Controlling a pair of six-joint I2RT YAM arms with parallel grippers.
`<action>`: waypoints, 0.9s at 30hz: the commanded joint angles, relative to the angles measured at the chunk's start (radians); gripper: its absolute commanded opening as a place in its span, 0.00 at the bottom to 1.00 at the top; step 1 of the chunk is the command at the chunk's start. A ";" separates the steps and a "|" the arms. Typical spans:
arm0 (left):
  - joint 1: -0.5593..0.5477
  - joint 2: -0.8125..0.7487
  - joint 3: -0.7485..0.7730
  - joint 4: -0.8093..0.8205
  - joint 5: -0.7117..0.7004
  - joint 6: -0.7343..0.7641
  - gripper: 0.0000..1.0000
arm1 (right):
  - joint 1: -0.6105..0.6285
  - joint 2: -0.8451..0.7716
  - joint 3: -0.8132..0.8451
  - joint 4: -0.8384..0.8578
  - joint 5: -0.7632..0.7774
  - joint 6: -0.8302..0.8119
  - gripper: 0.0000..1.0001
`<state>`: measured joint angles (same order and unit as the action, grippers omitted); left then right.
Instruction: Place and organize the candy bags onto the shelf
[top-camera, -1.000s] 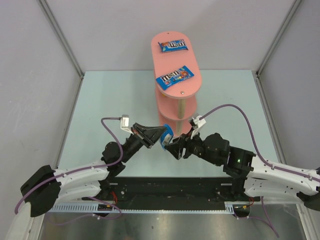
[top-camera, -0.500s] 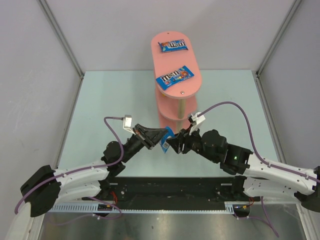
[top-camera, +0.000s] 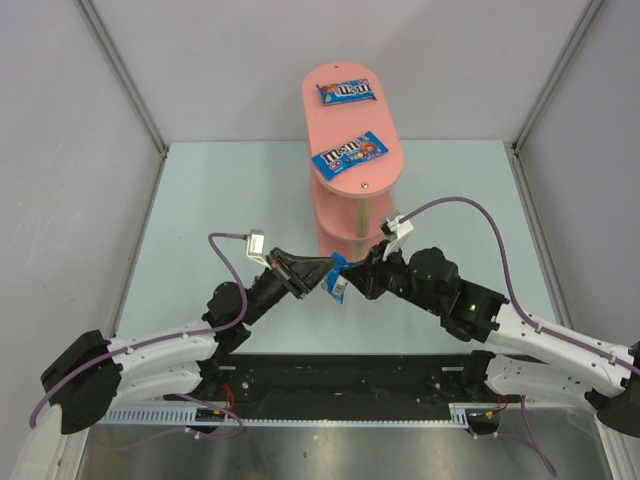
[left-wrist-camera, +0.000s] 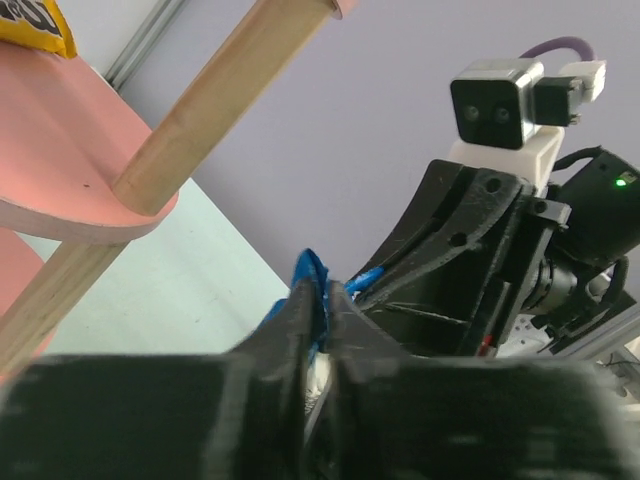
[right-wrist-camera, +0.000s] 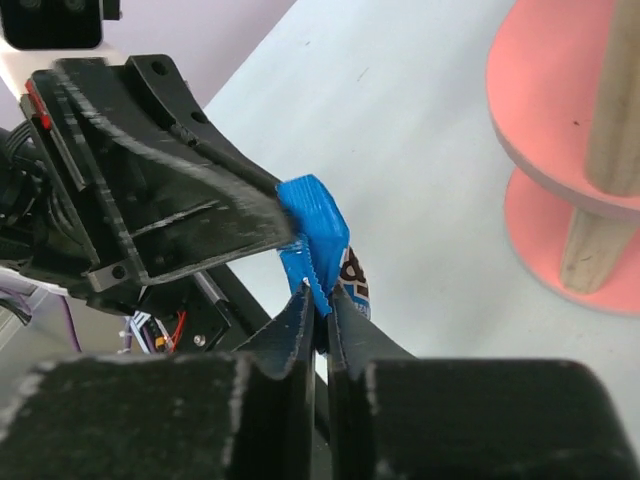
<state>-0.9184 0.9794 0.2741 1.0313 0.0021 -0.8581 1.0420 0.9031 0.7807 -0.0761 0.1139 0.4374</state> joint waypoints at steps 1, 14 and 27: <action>-0.007 -0.018 0.017 0.049 0.053 -0.015 0.28 | -0.071 -0.018 0.046 0.035 -0.011 0.049 0.02; -0.077 -0.304 0.122 -0.655 -0.071 0.545 0.96 | -0.312 0.022 0.175 -0.166 -0.210 0.201 0.00; -0.381 -0.206 0.209 -0.838 -0.479 0.855 0.95 | -0.347 0.057 0.250 -0.280 -0.318 0.284 0.00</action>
<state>-1.2144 0.7280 0.4183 0.2420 -0.2848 -0.1375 0.7013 0.9588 0.9752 -0.3275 -0.1650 0.6846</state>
